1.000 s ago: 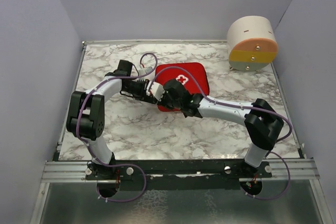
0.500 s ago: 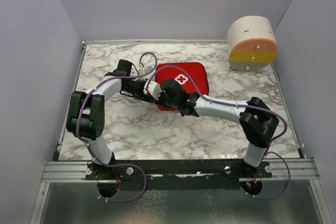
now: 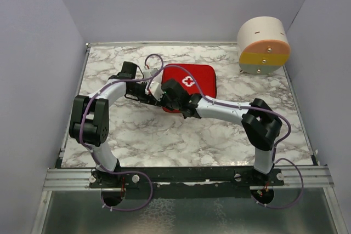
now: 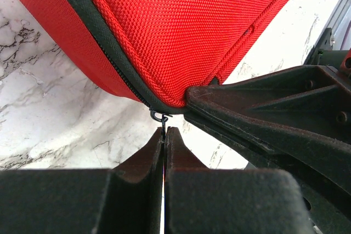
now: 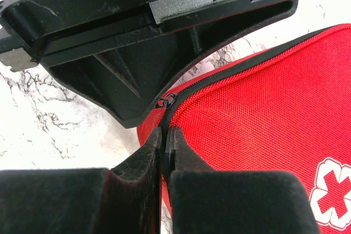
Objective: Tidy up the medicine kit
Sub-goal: Zip the medicine box at the center of the board.
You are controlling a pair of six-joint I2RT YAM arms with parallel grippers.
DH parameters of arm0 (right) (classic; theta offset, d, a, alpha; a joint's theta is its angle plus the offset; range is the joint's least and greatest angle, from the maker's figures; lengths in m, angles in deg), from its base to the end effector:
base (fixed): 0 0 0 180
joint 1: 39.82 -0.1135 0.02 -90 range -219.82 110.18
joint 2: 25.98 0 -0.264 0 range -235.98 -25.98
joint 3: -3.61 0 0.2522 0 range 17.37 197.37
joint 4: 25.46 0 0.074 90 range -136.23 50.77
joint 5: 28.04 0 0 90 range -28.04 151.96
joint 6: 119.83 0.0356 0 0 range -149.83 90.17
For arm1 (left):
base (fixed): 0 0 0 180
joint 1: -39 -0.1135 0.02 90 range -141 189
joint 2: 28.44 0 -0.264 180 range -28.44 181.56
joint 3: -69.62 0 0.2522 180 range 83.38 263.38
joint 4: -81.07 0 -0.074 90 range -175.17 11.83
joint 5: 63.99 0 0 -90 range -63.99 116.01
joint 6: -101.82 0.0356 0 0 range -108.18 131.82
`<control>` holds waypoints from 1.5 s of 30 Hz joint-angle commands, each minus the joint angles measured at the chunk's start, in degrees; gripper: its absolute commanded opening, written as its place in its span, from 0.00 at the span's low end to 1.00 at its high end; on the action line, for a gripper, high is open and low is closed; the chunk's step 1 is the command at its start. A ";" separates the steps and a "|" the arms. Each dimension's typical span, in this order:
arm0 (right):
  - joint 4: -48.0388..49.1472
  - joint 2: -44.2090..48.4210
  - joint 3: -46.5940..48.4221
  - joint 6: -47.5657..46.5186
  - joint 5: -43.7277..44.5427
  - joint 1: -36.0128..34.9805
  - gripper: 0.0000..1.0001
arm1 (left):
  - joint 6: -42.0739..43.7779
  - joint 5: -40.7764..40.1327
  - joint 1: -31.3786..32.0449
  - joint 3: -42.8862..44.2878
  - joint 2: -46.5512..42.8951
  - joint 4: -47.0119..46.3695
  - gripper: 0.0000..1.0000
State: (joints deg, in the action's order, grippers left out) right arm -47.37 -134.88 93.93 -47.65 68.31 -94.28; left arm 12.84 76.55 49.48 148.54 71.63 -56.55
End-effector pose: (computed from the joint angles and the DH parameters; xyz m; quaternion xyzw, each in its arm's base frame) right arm 0.2518 0.3458 0.2119 -0.5160 0.7459 0.0837 0.4127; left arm 0.3337 -0.0897 0.1959 0.1854 0.8661 -0.4312 0.1721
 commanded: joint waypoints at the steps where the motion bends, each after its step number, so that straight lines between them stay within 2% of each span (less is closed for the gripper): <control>1: -9.44 -5.08 -4.39 2.68 -0.32 -0.03 0.01 | 0.74 6.63 1.65 2.16 0.15 1.01 0.00; 5: -9.83 -1.68 -7.32 3.82 -0.77 -0.04 0.01 | 2.22 3.08 0.90 4.40 2.23 0.94 0.00; 10: -10.28 1.91 -11.21 4.93 -0.71 -0.03 0.01 | 2.50 0.42 -1.22 12.36 8.71 1.30 0.00; 17: -10.81 3.94 -13.95 6.61 -1.43 -0.04 0.01 | 2.10 -2.22 -2.31 29.72 18.02 2.93 0.00; 28: -14.29 8.70 -17.26 8.70 -2.73 -1.20 0.01 | -4.04 -7.67 -2.22 53.49 33.57 2.90 0.00; 39: -18.05 14.17 -20.94 12.62 -2.56 -2.76 0.01 | -4.71 -11.37 -2.61 57.99 38.33 1.26 0.00; 42: -16.55 15.68 -20.01 12.85 -2.43 -2.73 0.02 | -4.00 -9.43 -3.07 53.66 35.03 1.27 0.00; 45: -15.01 17.21 -17.15 12.57 -1.91 -2.76 0.13 | -1.37 -7.46 -3.19 44.98 29.13 1.28 0.00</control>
State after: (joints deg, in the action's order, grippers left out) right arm -61.12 -120.06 73.23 -36.68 67.46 -97.25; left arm 8.69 70.43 47.67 201.26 107.74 -53.22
